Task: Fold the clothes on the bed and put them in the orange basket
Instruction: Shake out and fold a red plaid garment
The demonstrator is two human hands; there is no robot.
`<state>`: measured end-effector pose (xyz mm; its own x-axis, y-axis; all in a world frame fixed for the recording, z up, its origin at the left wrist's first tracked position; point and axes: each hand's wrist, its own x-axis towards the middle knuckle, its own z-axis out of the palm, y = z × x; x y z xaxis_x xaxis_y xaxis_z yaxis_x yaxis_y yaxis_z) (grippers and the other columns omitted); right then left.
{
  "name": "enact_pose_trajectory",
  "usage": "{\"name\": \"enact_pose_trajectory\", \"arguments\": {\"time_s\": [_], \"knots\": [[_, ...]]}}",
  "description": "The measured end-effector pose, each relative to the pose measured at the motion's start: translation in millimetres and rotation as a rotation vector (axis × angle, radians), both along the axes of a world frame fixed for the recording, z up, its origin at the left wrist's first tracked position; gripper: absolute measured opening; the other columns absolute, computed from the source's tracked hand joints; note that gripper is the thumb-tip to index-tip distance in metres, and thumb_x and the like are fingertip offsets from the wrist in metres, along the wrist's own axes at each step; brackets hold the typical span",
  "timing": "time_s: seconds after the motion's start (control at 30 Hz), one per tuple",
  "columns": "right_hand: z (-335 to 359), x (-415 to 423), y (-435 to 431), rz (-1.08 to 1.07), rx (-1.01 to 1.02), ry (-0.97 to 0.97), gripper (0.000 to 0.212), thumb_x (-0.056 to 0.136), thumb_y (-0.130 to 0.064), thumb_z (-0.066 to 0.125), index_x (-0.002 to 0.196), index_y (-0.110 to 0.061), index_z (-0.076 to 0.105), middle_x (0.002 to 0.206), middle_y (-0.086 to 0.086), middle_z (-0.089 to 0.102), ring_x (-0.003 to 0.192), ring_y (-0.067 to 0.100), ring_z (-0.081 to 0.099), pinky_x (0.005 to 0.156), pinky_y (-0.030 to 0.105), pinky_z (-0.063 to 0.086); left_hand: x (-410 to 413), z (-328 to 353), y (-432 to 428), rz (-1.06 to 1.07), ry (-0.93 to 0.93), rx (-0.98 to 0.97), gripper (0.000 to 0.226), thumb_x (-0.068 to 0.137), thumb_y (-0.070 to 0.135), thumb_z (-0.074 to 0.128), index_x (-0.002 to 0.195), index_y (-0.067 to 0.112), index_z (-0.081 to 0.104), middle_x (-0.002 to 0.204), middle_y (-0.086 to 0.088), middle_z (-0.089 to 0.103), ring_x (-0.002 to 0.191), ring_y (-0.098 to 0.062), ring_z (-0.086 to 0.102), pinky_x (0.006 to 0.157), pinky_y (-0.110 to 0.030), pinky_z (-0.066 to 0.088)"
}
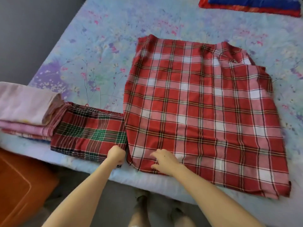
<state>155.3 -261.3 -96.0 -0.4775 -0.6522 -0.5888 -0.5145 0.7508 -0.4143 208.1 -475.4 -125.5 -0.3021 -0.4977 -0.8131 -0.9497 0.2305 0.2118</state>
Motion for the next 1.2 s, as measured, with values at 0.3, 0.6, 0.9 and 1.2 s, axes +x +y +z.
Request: {"name": "enact_pose_trajectory", "arguments": {"time_s": [0.3, 0.6, 0.9, 1.2], "knots": [[-110, 56, -45, 0.018, 0.134, 0.346, 0.051, 0.037, -0.017, 0.086, 0.083, -0.017, 0.066, 0.075, 0.004, 0.059, 0.065, 0.024, 0.058, 0.053, 0.034, 0.049, 17, -75, 40, 0.81, 0.081, 0.214, 0.03, 0.09, 0.023, 0.055, 0.078, -0.004, 0.058, 0.071, -0.017, 0.058, 0.062, -0.032, 0.059, 0.061, -0.036, 0.051], [-82, 11, -4, -0.545, -0.124, -0.074, 0.021, 0.072, 0.007, 0.05, 0.066, -0.013, 0.054, 0.067, 0.005, 0.058, 0.073, 0.026, 0.053, 0.06, 0.034, 0.036, -10, -31, 61, 1.373, 0.364, 0.969, 0.024, 0.09, 0.023, 0.055, 0.088, 0.002, 0.068, 0.073, -0.013, 0.07, 0.057, -0.025, 0.067, 0.075, -0.031, 0.048], [9, -15, 19, -0.603, -0.42, 0.026, 0.051, 0.077, -0.005, 0.064, 0.124, -0.019, 0.051, 0.107, 0.001, 0.068, 0.098, 0.02, 0.064, 0.075, 0.03, 0.05, -46, 94, 95, 0.322, 0.994, 0.081, 0.016, 0.079, 0.002, 0.069, 0.085, 0.016, 0.062, 0.076, 0.004, 0.062, 0.069, -0.009, 0.058, 0.069, -0.021, 0.05], [81, -17, -6, -0.734, -0.851, 0.104, 0.03, 0.087, -0.016, 0.056, 0.116, -0.019, 0.057, 0.09, -0.006, 0.071, 0.079, 0.012, 0.066, 0.07, 0.029, 0.052, -69, 159, 91, 0.9, 0.853, 0.604, 0.049, 0.076, -0.006, 0.069, 0.117, 0.011, 0.047, 0.095, -0.016, 0.065, 0.078, -0.023, 0.068, 0.069, -0.029, 0.057]]}}
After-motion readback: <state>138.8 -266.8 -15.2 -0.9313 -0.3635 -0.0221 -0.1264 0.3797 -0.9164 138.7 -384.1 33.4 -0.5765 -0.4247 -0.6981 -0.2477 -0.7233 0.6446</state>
